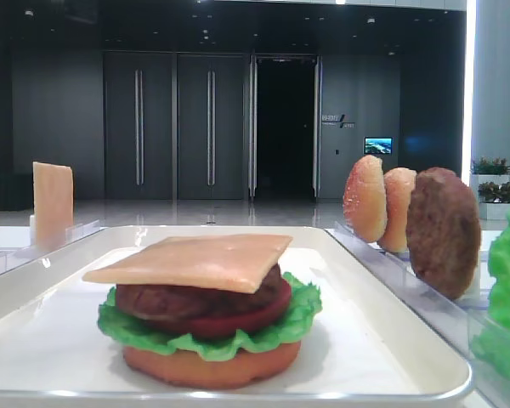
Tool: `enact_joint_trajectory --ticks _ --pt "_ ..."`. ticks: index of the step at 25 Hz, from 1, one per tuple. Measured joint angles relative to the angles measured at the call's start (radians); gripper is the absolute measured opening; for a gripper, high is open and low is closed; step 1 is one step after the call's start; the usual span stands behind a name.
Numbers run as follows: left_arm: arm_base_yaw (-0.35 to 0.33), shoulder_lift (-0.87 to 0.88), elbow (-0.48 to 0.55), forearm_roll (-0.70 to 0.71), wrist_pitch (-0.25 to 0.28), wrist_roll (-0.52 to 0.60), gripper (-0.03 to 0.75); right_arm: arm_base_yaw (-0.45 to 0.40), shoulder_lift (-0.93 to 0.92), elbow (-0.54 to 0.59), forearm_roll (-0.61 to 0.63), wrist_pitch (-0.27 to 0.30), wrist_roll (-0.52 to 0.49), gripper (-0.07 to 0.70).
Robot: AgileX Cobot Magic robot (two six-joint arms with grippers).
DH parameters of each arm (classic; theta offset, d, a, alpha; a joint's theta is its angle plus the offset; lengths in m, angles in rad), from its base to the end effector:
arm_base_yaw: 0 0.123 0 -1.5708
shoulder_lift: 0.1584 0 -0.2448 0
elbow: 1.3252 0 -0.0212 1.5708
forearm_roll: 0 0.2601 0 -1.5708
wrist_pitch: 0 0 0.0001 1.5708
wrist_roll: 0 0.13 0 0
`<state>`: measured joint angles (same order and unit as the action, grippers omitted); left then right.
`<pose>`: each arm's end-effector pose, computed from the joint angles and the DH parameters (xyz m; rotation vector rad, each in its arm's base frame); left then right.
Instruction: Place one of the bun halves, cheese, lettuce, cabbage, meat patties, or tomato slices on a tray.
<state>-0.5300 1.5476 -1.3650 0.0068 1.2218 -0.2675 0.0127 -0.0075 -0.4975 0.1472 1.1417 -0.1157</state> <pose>0.2821 -0.1643 0.2360 0.3820 2.8770 -0.1347 0.0718 0.0183 0.2557 -0.1501 2.1076 0.1168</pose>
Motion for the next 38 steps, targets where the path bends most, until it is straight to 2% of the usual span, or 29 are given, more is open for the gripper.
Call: enact_joint_trajectory --ticks 12,23,33,38 --pt "0.201 -0.108 0.0 0.012 0.011 0.027 0.633 0.0 0.0 0.0 0.0 0.0 0.0 0.524" --pt "0.401 -0.116 0.0 0.043 0.014 0.092 0.632 0.0 0.0 0.0 0.0 0.0 0.0 0.524" --pt "0.531 -0.116 0.0 0.07 0.015 0.145 0.632 0.0 0.0 0.0 0.0 0.0 0.0 0.524" --pt "0.557 -0.117 0.0 0.077 0.015 0.147 0.632 0.0 0.0 0.0 0.0 0.0 0.0 0.524"
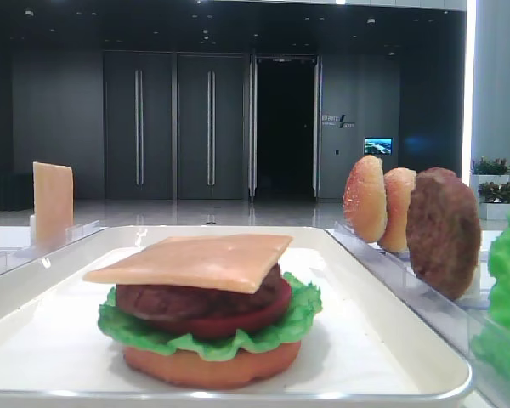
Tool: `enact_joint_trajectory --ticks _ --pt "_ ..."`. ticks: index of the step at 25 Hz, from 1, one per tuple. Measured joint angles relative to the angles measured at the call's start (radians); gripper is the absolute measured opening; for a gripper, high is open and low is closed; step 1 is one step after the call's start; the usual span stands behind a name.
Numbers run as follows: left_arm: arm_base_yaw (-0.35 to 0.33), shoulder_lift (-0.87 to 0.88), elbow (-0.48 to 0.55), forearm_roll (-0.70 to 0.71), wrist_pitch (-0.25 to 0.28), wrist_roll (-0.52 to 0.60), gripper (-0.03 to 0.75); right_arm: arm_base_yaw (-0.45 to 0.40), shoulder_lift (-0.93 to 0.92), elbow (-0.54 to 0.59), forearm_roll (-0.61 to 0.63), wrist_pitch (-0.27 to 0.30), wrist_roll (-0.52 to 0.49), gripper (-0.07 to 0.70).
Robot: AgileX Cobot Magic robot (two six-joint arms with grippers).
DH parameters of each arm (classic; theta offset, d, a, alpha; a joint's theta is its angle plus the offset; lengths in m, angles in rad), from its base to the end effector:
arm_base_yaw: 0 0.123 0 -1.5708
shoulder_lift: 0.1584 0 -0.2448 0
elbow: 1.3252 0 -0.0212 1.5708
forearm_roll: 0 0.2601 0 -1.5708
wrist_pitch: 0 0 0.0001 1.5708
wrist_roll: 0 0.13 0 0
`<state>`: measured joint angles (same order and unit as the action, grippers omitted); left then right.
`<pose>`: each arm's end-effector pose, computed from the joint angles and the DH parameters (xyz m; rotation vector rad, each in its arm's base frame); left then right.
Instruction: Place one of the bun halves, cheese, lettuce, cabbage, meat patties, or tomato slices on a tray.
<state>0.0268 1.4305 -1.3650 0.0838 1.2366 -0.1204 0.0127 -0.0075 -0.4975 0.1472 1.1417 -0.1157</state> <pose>0.3088 0.0186 0.2731 -0.1861 2.7747 0.0935 0.0718 0.0183 0.2557 -0.1501 2.1076 0.1168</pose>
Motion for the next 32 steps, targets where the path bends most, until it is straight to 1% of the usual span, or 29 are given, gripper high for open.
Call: enact_joint_trajectory --ticks 4,9,17,26,32 --pt "0.0 -0.012 0.015 0.0 0.0 0.001 0.632 0.0 0.0 0.0 0.0 0.0 0.0 0.524" --pt "0.0 -0.09 0.122 0.0 0.0 0.001 0.632 0.0 0.0 0.0 0.0 0.0 0.0 0.524" --pt "0.0 -0.302 0.283 0.0 0.001 0.001 0.632 0.0 0.0 0.0 0.0 0.0 0.0 0.524" --pt "0.0 -0.583 0.509 -0.001 0.003 0.002 0.624 0.0 0.0 0.0 0.0 -0.001 0.0 0.524" --pt "0.0 -0.758 0.6 -0.017 0.006 0.002 0.593 0.0 0.0 0.0 0.0 -0.001 0.0 0.524"
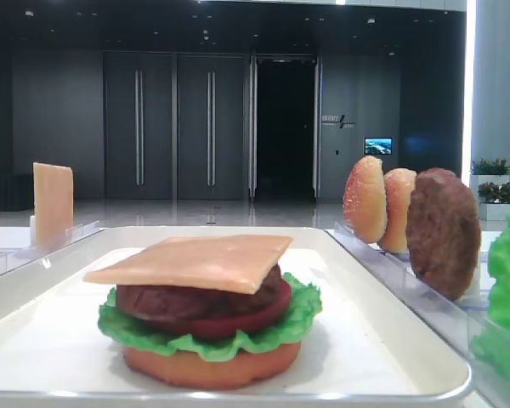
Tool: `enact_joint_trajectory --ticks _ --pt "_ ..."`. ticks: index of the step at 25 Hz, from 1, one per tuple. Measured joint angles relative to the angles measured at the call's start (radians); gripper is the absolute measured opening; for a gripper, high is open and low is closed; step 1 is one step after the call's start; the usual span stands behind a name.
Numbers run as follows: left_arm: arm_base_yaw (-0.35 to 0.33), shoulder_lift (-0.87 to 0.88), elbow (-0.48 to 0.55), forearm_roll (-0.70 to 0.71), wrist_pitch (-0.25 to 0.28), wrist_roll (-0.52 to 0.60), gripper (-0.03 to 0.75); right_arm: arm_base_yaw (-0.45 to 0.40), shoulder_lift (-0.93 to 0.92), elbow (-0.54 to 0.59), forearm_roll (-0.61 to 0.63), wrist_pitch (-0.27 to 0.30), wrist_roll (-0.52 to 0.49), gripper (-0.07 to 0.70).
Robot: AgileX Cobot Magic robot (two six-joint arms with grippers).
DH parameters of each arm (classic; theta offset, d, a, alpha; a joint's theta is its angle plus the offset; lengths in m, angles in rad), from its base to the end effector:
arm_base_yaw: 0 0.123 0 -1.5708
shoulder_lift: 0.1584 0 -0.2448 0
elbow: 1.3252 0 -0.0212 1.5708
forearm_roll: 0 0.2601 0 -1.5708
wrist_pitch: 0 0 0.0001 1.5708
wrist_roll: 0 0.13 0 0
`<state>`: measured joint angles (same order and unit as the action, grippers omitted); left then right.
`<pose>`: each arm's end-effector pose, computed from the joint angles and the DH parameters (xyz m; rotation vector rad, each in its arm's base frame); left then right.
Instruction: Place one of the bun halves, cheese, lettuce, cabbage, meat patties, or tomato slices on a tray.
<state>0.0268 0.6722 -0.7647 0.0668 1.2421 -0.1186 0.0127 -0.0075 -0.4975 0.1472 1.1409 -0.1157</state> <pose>0.1499 0.0122 0.2578 -0.1843 2.6238 0.0591 0.0719 0.0183 0.2557 -0.1499 2.1068 0.1167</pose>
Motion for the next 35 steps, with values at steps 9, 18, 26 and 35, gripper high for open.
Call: enact_joint_trajectory --ticks 9,18,26,35 --pt "0.0 -0.222 0.09 -0.055 0.006 0.074 0.566 0.0 0.0 0.0 0.0 0.0 0.0 0.524" --pt "0.0 -0.423 0.223 -0.055 -0.045 0.129 0.501 0.0 0.0 0.0 0.0 0.0 0.0 0.524" --pt "0.0 -0.606 0.272 -0.055 -0.09 0.156 0.496 0.0 0.0 0.0 0.0 0.0 0.0 0.524" --pt "0.0 -0.687 0.276 -0.059 -0.107 0.176 0.496 0.0 0.0 0.0 0.0 0.0 0.0 0.524"
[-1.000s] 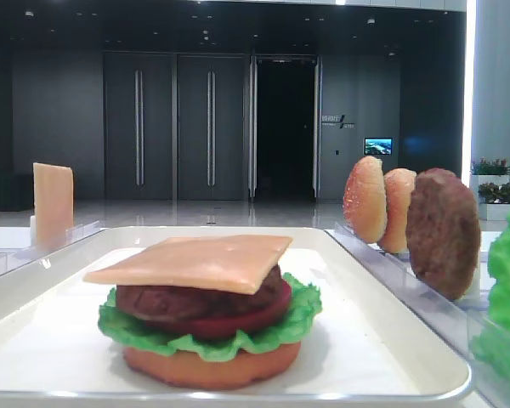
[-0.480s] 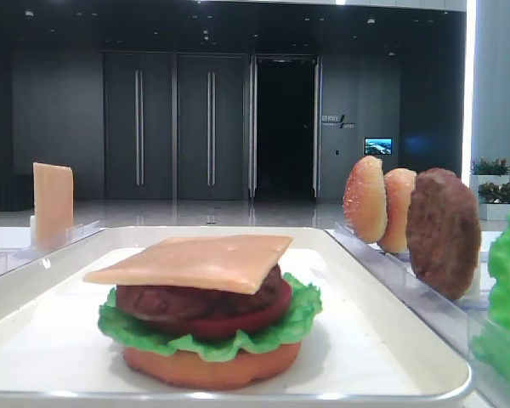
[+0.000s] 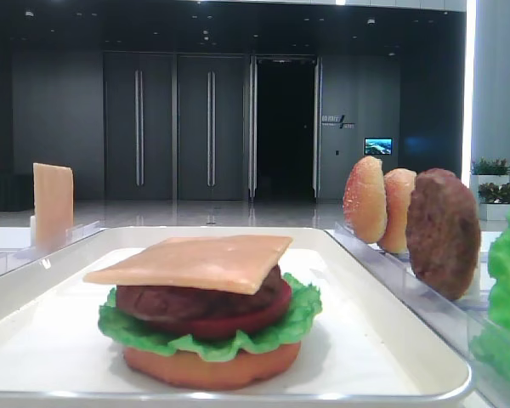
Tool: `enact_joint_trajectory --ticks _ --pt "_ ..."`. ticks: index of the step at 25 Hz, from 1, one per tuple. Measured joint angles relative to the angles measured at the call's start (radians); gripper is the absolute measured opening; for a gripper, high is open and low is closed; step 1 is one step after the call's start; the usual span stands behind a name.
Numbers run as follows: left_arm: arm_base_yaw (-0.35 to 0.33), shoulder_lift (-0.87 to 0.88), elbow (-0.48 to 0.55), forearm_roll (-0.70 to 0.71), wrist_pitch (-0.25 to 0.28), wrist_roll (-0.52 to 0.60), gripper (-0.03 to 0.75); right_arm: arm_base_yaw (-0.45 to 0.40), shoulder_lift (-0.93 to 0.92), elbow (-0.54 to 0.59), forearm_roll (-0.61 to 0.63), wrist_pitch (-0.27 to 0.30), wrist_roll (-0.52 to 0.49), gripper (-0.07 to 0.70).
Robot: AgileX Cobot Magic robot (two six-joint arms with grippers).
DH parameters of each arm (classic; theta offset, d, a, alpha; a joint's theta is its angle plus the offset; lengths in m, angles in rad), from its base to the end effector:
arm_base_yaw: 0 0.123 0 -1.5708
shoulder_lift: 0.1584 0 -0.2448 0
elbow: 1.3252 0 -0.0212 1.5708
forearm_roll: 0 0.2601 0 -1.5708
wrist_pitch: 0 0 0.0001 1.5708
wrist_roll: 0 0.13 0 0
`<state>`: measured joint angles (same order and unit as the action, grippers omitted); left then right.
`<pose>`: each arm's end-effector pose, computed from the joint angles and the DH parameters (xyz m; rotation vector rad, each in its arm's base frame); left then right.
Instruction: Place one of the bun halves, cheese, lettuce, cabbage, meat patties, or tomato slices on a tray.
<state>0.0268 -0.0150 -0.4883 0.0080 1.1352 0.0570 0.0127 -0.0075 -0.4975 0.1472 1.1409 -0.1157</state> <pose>0.0730 0.0029 0.2530 0.0312 2.1158 0.0596 0.0719 0.0183 0.2557 -0.1499 2.1068 0.1167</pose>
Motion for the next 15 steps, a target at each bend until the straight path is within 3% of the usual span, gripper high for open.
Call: enact_joint_trajectory --ticks 15 --pt "0.0 0.0 0.015 -0.026 -0.021 0.0 0.432 0.0 0.0 0.0 0.0 0.0 0.0 0.524"
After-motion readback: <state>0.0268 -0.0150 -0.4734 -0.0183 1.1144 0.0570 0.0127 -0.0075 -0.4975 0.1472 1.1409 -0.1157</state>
